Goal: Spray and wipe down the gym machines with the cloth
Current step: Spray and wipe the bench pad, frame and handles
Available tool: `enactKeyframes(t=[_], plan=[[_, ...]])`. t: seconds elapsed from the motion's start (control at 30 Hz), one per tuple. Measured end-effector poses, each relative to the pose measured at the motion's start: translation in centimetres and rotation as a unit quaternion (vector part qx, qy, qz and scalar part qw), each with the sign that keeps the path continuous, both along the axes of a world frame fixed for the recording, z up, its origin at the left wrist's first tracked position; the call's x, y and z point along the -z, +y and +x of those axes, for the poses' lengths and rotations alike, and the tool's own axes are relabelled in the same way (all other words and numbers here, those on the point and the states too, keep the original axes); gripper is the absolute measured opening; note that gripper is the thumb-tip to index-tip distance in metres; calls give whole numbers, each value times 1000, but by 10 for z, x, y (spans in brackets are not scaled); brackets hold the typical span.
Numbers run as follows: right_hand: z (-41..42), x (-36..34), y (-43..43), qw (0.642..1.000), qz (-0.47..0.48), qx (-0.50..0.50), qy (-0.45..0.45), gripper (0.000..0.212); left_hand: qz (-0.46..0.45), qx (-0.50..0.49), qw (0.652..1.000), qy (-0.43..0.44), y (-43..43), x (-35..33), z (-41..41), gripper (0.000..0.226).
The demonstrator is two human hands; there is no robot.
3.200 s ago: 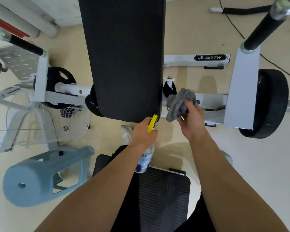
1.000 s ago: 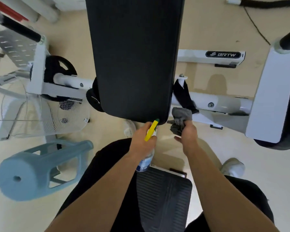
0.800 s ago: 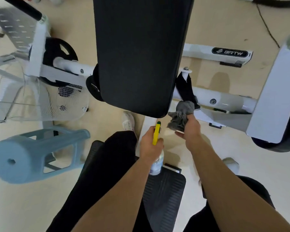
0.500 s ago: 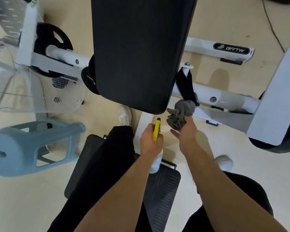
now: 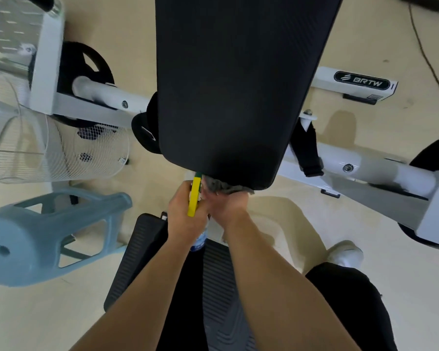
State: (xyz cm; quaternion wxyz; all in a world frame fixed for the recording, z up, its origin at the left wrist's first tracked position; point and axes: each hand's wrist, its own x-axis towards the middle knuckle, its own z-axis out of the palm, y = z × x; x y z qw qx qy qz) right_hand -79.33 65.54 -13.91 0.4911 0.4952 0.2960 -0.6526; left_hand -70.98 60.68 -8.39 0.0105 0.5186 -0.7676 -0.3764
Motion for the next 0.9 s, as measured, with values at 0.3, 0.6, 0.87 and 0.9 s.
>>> enactKeyframes(t=[0.3, 0.6, 0.87, 0.9], plan=[[-8, 15, 37, 984, 64, 163, -16, 44, 14, 46, 998, -37, -10, 9, 10, 15], [24, 1, -51, 886, 140, -371, 239, 57, 11, -36, 999, 35, -19, -8, 28, 17], [16, -1, 29, 990, 67, 119, 44, 44, 58, 89, 994, -34, -34, 3, 22, 29], [14, -1, 44, 988, 95, 107, 61, 46, 62, 108, 991, -40, -32, 6, 18, 31]])
